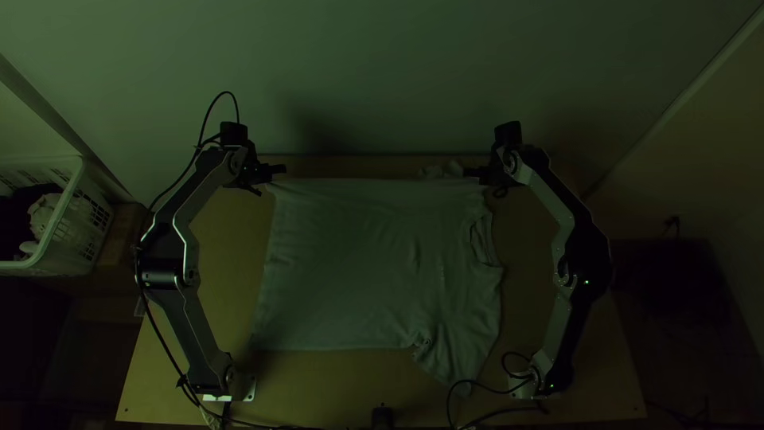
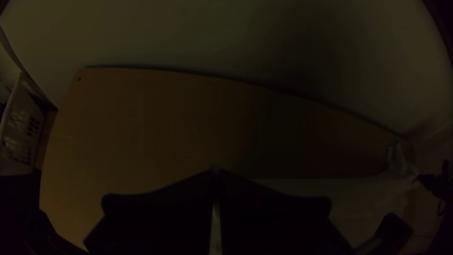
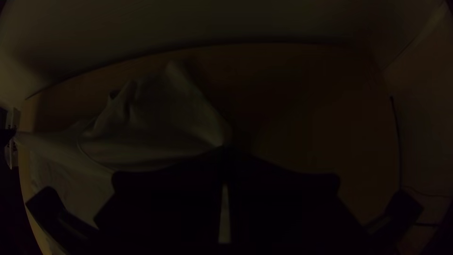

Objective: Fold the t-shirt

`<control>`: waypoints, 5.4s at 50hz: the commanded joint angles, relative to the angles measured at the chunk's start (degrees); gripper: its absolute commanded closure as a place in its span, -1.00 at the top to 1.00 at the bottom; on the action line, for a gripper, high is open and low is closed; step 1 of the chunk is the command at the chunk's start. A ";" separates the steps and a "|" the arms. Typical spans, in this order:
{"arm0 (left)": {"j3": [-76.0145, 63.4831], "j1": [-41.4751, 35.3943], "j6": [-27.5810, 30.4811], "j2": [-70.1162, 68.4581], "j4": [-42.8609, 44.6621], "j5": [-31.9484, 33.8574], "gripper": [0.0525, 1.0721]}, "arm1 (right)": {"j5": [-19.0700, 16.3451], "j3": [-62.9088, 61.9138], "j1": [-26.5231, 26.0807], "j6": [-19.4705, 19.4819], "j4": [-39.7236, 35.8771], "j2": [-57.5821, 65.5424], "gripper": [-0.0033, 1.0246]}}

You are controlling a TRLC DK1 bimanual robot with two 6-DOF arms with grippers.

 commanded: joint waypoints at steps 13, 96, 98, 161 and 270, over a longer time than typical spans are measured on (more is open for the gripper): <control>-11.18 1.22 1.19 -9.99 2.21 0.12 -0.95 | 2.58 -14.78 1.88 -0.43 4.21 -11.51 -0.95; -41.15 2.36 5.41 -28.54 0.98 15.58 0.90 | 3.63 -49.40 4.52 3.08 5.88 -42.88 0.76; -40.27 2.45 5.23 -28.89 -0.51 16.20 0.90 | 3.63 -49.05 4.61 3.17 3.95 -44.64 0.76; -56.44 -8.27 19.12 -49.46 -39.97 0.03 0.90 | -10.17 -52.74 14.36 18.55 -36.22 -66.53 0.75; -59.17 -21.19 25.53 -35.13 -30.83 -3.31 -0.95 | -17.55 -66.10 24.56 16.71 -23.48 -41.21 0.57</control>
